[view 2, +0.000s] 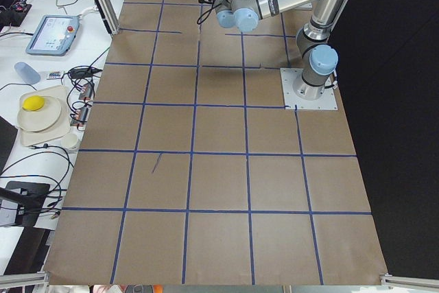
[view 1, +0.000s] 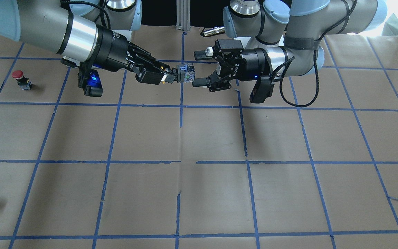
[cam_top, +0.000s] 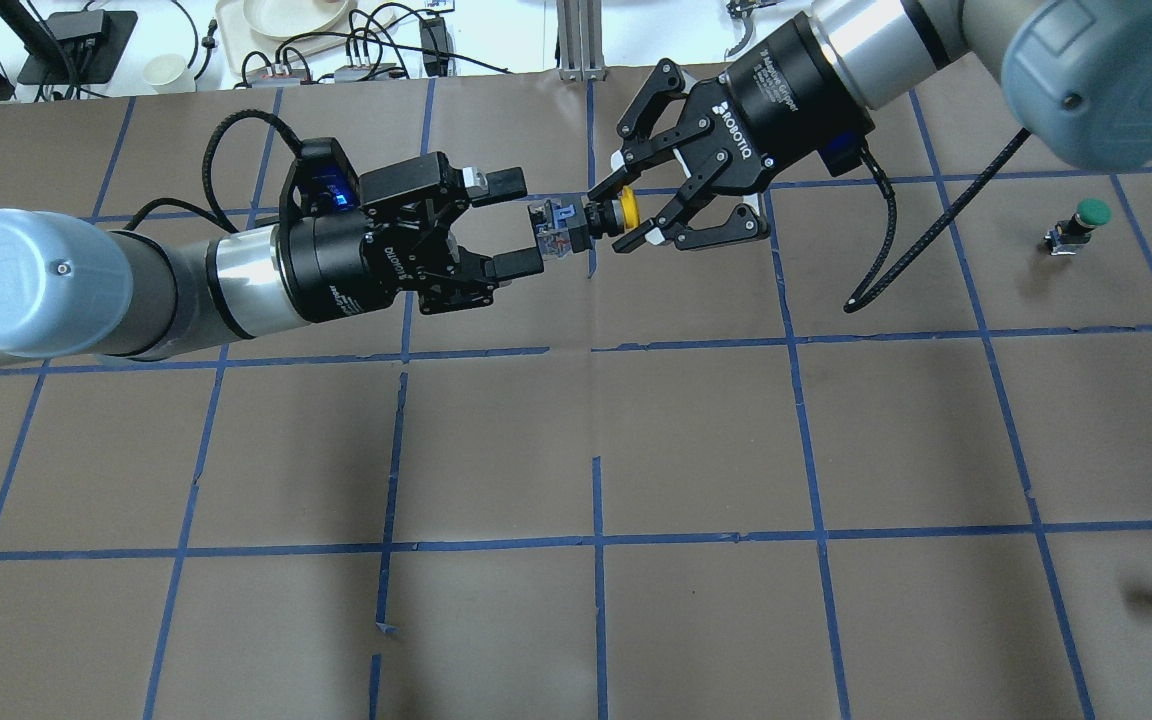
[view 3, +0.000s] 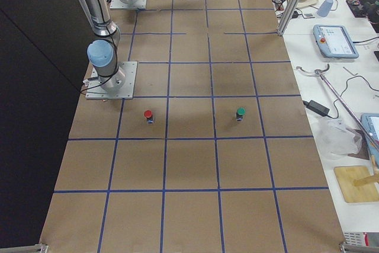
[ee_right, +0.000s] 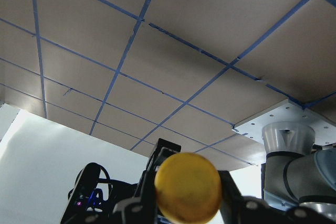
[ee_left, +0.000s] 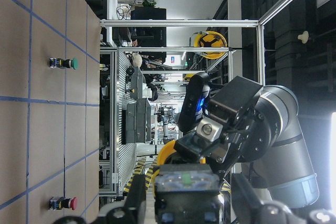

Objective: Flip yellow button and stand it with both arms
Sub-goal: 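Open the left gripper and withdraw it while the right gripper turns the button upright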

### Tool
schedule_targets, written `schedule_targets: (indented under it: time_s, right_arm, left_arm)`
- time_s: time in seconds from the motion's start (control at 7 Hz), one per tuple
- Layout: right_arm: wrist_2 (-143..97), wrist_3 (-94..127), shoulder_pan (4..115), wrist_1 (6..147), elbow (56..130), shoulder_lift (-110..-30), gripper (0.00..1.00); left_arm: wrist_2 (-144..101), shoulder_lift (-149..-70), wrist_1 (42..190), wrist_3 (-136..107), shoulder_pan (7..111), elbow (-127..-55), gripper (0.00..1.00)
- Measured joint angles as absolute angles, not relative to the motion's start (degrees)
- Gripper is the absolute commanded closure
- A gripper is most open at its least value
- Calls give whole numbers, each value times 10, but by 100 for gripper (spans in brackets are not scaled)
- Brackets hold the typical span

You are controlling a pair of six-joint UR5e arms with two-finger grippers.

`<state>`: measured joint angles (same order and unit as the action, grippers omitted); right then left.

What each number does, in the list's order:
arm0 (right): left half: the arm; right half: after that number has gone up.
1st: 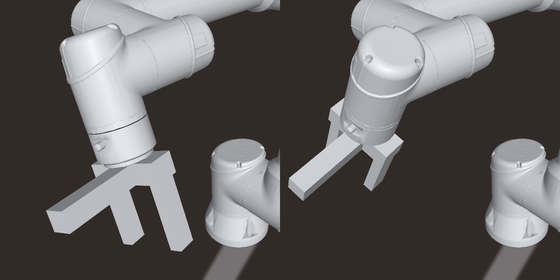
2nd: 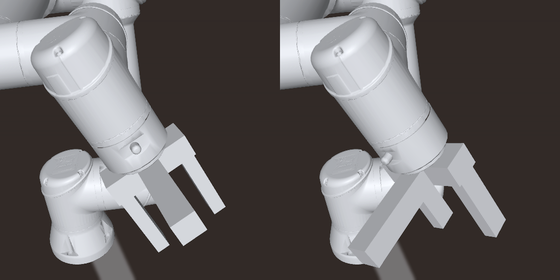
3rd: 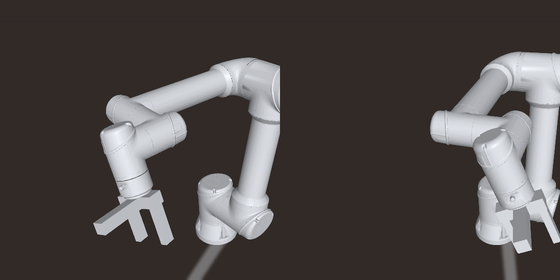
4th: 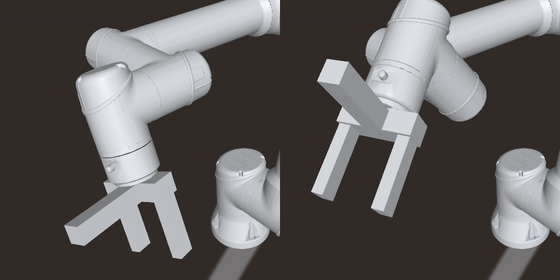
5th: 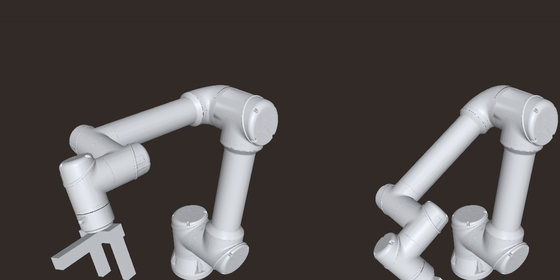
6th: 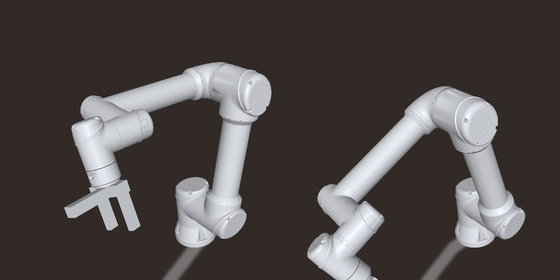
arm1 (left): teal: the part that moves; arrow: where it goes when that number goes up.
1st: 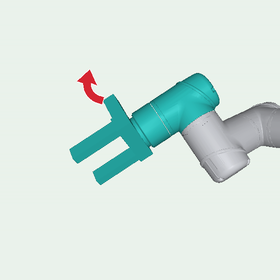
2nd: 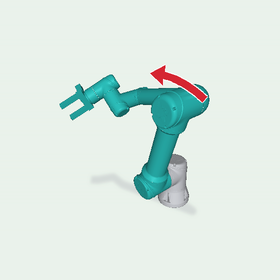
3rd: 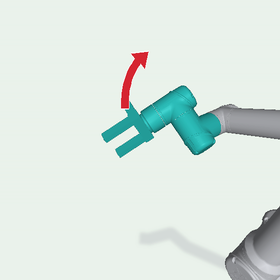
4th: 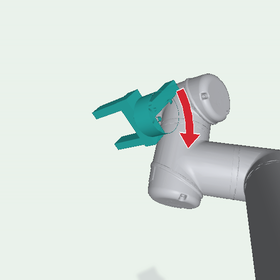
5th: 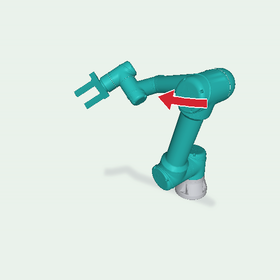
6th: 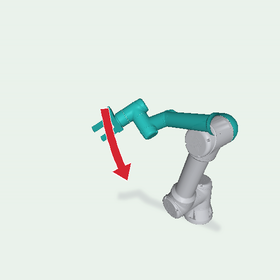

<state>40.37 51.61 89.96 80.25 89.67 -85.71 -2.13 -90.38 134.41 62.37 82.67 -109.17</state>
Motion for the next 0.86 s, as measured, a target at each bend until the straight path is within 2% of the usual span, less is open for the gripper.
schedule_targets:
  time_s: [0.57, 0.86]
  right_arm:
    - [618, 281, 886, 803, 903, -877, 72]
    - [743, 113, 887, 802, 921, -881, 74]
  left_arm:
    - [140, -925, 1305, 508, 799, -1014, 0]
    - [229, -952, 1200, 413, 796, -995, 0]
